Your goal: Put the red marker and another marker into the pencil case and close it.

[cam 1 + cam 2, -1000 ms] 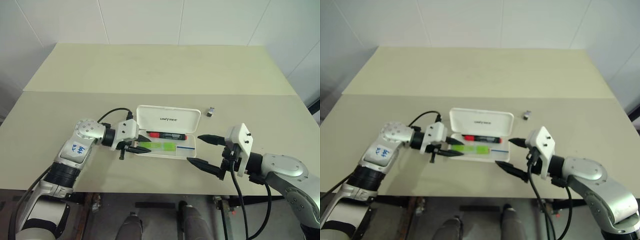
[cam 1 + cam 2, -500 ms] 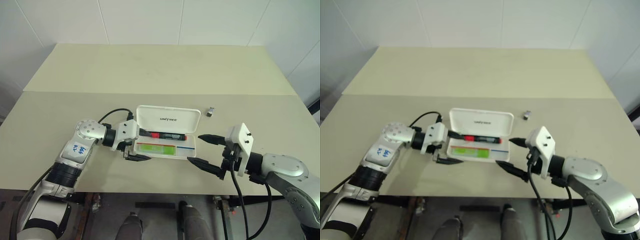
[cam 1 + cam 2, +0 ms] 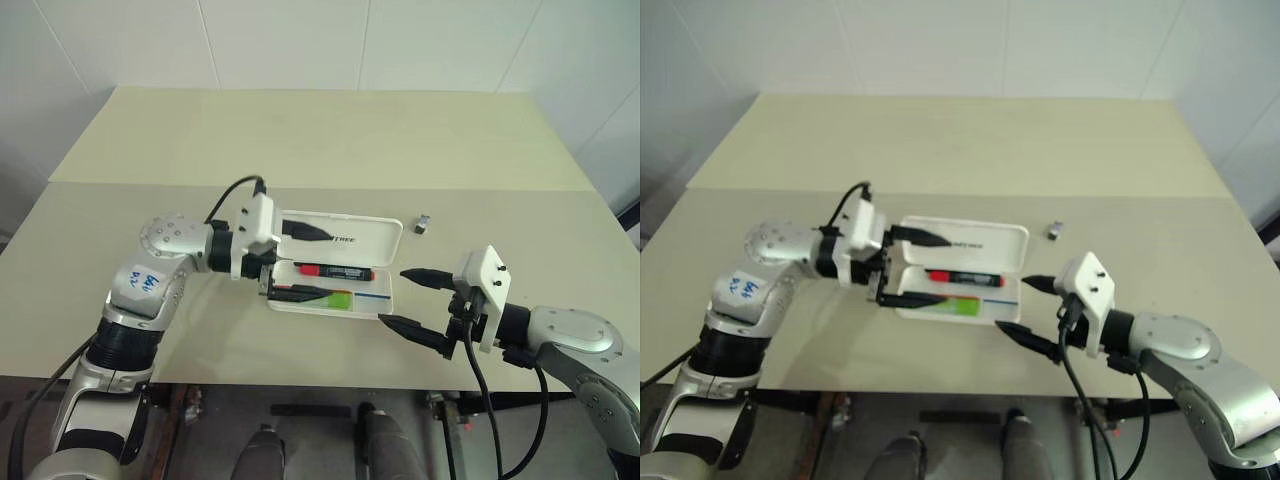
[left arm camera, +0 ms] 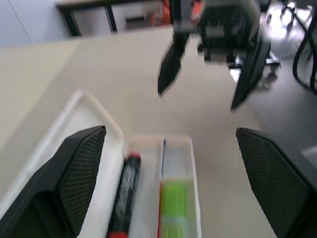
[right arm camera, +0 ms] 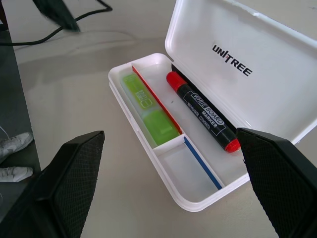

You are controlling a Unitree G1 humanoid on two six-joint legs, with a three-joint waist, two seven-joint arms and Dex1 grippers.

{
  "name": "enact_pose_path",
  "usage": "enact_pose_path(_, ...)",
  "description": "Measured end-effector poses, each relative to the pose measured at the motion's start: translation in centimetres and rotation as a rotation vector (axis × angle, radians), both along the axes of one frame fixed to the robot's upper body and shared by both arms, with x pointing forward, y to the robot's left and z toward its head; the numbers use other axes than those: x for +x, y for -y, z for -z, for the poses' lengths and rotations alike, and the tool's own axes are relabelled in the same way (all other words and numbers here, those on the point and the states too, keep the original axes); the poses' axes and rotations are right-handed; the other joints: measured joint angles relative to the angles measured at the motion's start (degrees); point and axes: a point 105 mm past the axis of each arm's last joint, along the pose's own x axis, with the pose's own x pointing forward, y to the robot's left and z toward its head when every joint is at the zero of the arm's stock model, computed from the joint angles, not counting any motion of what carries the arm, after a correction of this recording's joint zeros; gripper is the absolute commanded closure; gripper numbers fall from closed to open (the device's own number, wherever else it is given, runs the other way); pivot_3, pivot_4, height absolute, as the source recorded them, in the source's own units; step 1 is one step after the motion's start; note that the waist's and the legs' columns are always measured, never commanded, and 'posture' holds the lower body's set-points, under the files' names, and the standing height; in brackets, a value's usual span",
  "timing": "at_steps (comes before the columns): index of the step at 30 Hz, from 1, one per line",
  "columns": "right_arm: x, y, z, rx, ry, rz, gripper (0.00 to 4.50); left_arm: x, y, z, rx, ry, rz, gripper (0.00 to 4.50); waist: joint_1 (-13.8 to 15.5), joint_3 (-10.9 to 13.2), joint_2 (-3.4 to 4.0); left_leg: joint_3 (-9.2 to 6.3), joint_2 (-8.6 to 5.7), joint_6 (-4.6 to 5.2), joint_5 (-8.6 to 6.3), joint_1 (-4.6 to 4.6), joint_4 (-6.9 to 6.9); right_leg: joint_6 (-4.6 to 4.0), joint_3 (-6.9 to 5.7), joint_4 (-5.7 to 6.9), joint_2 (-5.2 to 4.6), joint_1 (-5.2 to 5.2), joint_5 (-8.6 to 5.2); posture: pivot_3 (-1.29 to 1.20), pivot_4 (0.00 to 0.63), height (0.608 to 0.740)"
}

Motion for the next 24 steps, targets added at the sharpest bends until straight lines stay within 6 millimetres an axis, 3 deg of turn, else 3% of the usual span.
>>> enact_pose_path(7, 0.2, 0.5, -0.1, -0.014, 0.003, 0.006, 0.0, -0.2, -0.7, -1.3, -0.038, 0.006, -0.011, 0.02, -0.02, 0.0, 0.0, 0.03, 0.0, 0.08, 0.05, 0.04, 0.0, -0.15, 0.03, 0.01, 0.02, 0.0, -0.08, 0.0, 0.15, 0.74)
enact_pose_path(15, 1.2, 1.9, -0.6, -0.06, 0.047, 0.043, 0.0, 1.4, -2.3, -3.7, -0.204, 0.104, -0.07, 0.02, 0.0, 0.0, 0.0, 0.04, 0.0, 0.09, 0.07, 0.04, 0.07, -0.16, 0.04, -0.03, 0.02, 0.03, -0.07, 0.0, 0.15, 0.74)
enact_pose_path(24, 6.1, 5.7, -0.1, -0.212, 0.13, 0.223, 0.0, 3.3, -4.3, -3.4, -0.302, 0.095, -0.158, 0.02, -0.14, 0.0, 0.0, 0.12, -0.01, 0.09, 0.07, 0.06, 0.07, -0.02, 0.1, -0.05, 0.01, 0.04, 0.03, 0.0, 0.15, 0.74)
